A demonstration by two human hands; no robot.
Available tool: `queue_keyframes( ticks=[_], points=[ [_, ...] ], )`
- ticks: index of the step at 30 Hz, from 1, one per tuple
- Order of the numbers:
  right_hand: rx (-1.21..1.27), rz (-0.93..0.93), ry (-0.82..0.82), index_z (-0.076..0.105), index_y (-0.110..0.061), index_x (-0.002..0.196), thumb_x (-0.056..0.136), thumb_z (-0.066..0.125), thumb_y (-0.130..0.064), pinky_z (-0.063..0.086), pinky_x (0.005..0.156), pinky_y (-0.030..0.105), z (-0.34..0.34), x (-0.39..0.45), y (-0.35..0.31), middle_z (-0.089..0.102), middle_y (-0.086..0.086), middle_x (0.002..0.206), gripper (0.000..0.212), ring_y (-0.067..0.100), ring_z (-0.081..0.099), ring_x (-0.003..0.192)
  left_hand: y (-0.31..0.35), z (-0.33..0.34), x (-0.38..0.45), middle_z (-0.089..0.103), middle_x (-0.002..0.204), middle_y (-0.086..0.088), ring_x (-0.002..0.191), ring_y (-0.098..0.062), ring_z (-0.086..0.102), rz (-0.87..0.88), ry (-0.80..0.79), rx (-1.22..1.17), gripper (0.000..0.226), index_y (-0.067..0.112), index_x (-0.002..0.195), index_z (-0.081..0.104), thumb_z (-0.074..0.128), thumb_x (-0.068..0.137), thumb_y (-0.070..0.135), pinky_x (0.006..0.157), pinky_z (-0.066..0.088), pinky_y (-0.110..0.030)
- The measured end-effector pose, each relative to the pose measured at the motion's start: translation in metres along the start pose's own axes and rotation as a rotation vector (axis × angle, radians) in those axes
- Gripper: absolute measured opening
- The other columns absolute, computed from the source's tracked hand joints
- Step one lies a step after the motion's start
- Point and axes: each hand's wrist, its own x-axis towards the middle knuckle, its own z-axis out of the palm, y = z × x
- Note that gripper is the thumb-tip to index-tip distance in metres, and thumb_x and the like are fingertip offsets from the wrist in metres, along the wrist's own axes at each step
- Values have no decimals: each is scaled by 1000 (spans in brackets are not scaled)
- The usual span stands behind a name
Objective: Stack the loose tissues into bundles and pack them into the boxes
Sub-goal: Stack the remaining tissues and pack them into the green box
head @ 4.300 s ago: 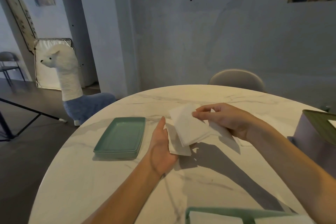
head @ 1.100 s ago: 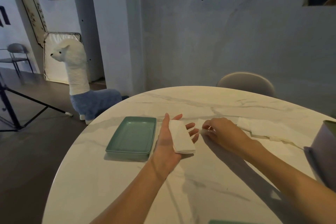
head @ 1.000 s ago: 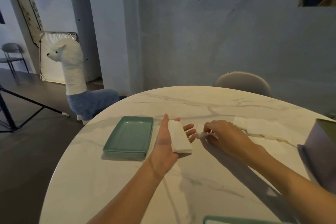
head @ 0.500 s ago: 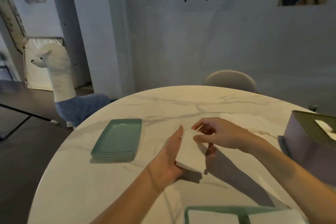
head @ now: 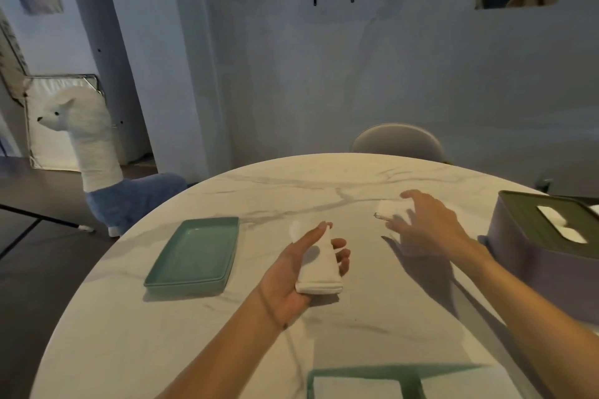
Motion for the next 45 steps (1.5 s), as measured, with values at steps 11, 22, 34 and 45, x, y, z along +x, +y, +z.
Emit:
queue_keyframes(
  ticks=[11,22,34,45],
  points=[
    [-238,-162,33,56,-30,136,99,52,-56,46,99,36,6,-1,9,61,-1,136,46,23,59,116,4,3,3,69,97,-8,75,-22,68,-88,67,80,46,9,104,70,85,74,39,74,53,-35],
    [-472,-339,55,59,-27,128,98,45,-59,47,93,35,17,-5,-8,55,0,129,46,20,56,108,4,1,1,68,97,-11,78,-23,66,-80,78,49,42,7,105,69,79,79,39,76,52,-36],
    [311,-329,316,66,-17,110,102,57,-36,48,75,25,-13,-5,-21,65,-5,101,22,19,62,86,9,-3,1,69,95,-8,77,-21,67,45,174,25,40,12,111,68,71,86,44,73,50,-31],
    [664,-119,-434,75,-18,110,84,69,-61,55,91,36,-20,-50,-90,76,-1,105,50,23,69,101,3,0,2,64,134,-15,115,-35,65,217,141,-9,64,7,138,61,44,103,58,94,56,-47]
  ],
)
